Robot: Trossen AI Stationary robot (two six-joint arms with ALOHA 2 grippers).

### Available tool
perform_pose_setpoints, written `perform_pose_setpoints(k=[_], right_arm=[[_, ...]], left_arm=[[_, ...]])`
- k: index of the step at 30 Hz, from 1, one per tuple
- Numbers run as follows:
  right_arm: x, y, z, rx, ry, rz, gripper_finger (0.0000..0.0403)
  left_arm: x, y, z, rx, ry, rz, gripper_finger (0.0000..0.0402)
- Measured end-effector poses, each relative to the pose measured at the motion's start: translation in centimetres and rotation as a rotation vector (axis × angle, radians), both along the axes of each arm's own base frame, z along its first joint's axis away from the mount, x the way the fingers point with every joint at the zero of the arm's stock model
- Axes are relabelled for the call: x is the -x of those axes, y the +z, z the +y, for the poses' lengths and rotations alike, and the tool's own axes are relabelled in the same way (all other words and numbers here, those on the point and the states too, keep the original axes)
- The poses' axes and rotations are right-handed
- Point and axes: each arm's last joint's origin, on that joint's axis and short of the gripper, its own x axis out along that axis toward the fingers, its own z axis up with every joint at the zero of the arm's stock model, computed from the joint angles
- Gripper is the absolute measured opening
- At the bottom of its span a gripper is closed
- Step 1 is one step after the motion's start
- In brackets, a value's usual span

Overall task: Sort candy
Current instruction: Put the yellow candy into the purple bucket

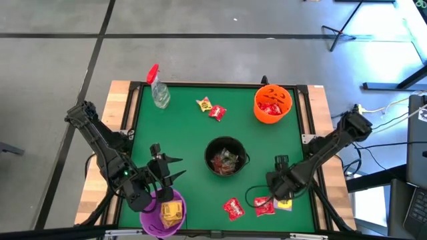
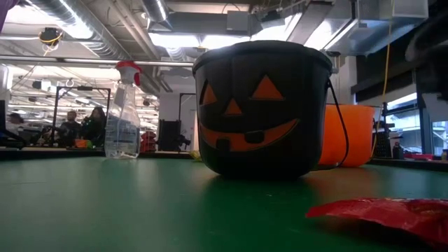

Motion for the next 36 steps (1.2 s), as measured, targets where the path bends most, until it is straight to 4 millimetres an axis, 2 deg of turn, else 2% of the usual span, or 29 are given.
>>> perform_pose_setpoints(k=[7,10,14,26,31,36], right_arm=[[1.4,-3.8,-1.2,-0.116,-0.053,0.024,0.0263],[1.6,-4.3,-1.4,-0.13,-0.074,0.02,0.0252],[1.7,-4.0,-1.5,-0.118,-0.073,0.012,0.0223],[2.0,0.6,-2.3,-0.054,-0.078,-0.117,0.0069],[1.7,3.2,-2.2,-0.066,-0.082,-0.196,0.004],[0.4,6.7,-1.5,-0.071,-0.072,-0.369,0.0033]], left_arm=[[0.0,0.0,0.0,0.001,0.0,0.0,0.0179],[0.0,0.0,0.0,0.0,0.0,0.0,0.0179],[0.0,0.0,0.0,0.0,0.002,0.0,0.0179],[-0.1,0.0,0.0,0.001,0.003,-0.001,0.0179],[-0.1,0.0,0.0,0.001,0.003,-0.001,0.0179],[-0.1,0.0,0.1,0.002,0.006,-0.005,0.0179]])
